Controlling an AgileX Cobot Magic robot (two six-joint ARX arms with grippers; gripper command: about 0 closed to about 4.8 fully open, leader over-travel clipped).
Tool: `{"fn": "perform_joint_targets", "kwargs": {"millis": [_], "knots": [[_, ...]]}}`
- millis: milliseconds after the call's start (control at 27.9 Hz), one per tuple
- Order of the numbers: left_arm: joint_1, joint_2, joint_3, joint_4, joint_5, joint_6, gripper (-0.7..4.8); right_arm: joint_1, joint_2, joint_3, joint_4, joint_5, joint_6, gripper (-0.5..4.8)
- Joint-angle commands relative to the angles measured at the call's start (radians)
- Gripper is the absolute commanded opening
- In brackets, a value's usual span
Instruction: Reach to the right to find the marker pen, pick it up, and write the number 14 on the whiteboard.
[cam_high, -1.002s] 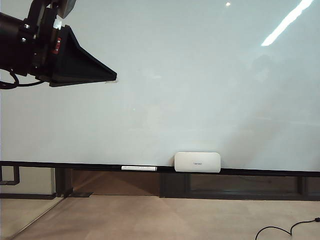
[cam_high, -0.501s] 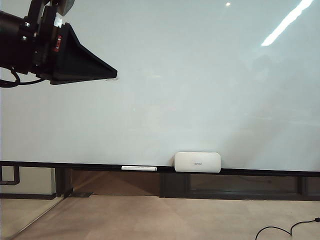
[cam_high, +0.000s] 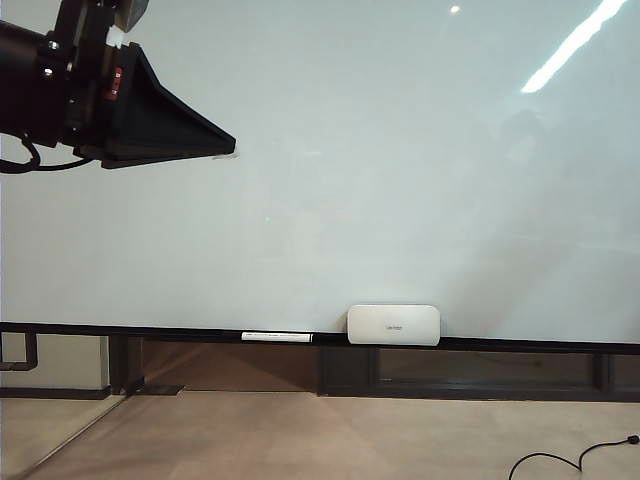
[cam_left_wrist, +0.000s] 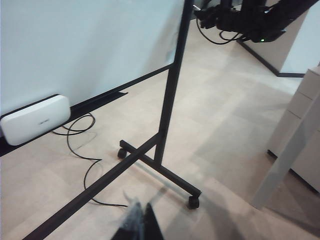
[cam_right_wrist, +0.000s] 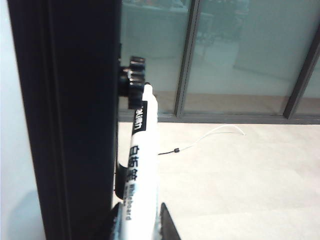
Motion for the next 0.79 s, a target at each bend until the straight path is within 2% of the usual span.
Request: {"fn": "perform_joint_targets", "kwargs": {"millis": [36,179,430,501,788], "knots": [[-0.001,-0.003,0.005,0.005,0.023,-0.004,-0.06,-0.002,-0.042,-0.011,-0.032,0.011,0.035,-0.01],[-0.015,-0.004,0.004,-0.003,0.042,-0.016,-0.06,-0.002,-0.112,-0.069,-0.041,0.046,0.035,-0.01],[-0.068,-0.095,0.004,-0.079,-0.074,-0.045,-0.06,-0.002,-0.251,-0.209,-0.039,0.09,0.05,-0.01],[-0.08,-0.153,0.004,-0.129,-0.135,-0.042,-0.06,-0.001,-0.291,-0.254,-0.039,0.093,0.055,-0.01],[-0.083,-0.448,0.004,-0.415,-0.243,-0.027,-0.06,0.004,-0.525,-0.498,-0.037,0.142,0.09,-0.01]]}}
